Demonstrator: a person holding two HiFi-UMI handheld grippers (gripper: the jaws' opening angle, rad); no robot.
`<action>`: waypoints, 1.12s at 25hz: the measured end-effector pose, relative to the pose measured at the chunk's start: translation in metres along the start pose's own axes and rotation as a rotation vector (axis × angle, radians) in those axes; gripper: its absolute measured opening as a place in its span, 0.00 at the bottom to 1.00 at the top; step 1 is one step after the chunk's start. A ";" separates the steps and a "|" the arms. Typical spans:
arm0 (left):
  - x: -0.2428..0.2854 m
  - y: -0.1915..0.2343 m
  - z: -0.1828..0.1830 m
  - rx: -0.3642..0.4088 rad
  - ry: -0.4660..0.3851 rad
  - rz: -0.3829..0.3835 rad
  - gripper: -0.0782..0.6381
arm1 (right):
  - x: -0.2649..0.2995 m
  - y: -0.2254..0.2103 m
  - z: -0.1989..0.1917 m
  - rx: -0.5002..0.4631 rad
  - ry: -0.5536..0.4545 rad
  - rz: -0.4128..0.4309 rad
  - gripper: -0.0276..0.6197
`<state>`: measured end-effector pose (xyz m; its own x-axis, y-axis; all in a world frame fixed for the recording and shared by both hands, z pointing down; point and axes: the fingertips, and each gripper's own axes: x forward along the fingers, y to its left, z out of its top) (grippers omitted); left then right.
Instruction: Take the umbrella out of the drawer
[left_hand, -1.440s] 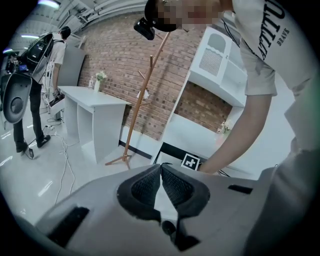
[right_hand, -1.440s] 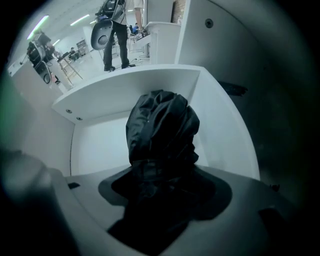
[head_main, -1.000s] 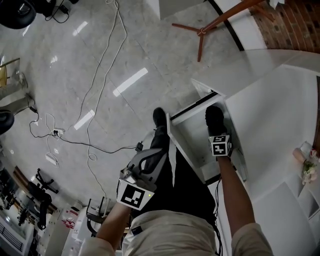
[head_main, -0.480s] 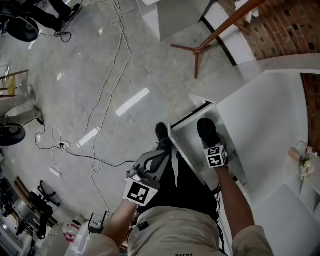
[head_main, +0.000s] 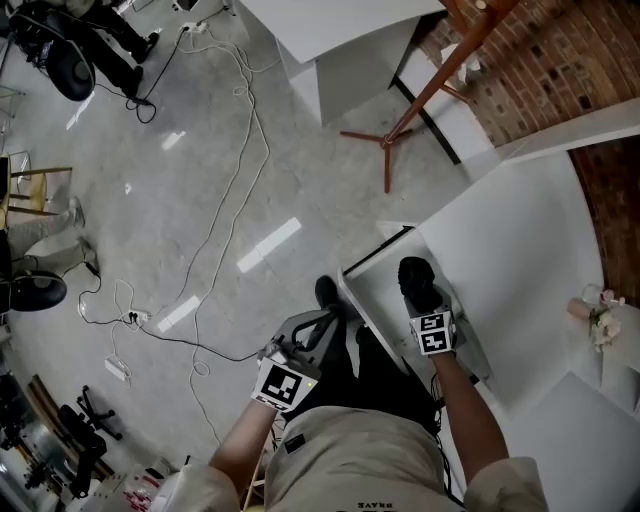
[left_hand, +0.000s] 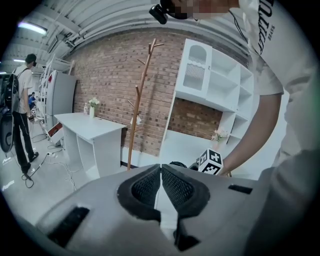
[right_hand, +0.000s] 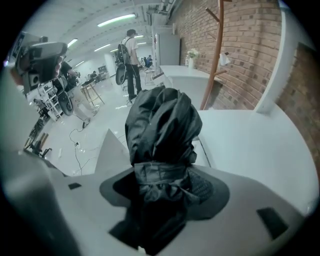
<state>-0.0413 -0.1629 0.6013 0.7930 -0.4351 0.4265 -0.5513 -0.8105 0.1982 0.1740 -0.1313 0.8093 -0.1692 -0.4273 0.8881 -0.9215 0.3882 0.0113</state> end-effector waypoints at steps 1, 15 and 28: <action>-0.003 0.000 0.003 -0.002 -0.006 -0.001 0.15 | -0.005 0.001 0.004 0.014 -0.014 -0.004 0.47; -0.014 -0.016 0.030 0.082 -0.047 -0.136 0.15 | -0.097 0.009 0.045 0.158 -0.201 -0.076 0.47; -0.014 -0.034 0.048 0.108 -0.068 -0.179 0.15 | -0.179 0.008 0.061 0.280 -0.399 -0.092 0.47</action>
<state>-0.0208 -0.1479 0.5466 0.8934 -0.3026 0.3319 -0.3717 -0.9130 0.1680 0.1755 -0.1011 0.6220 -0.1527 -0.7503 0.6432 -0.9882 0.1232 -0.0909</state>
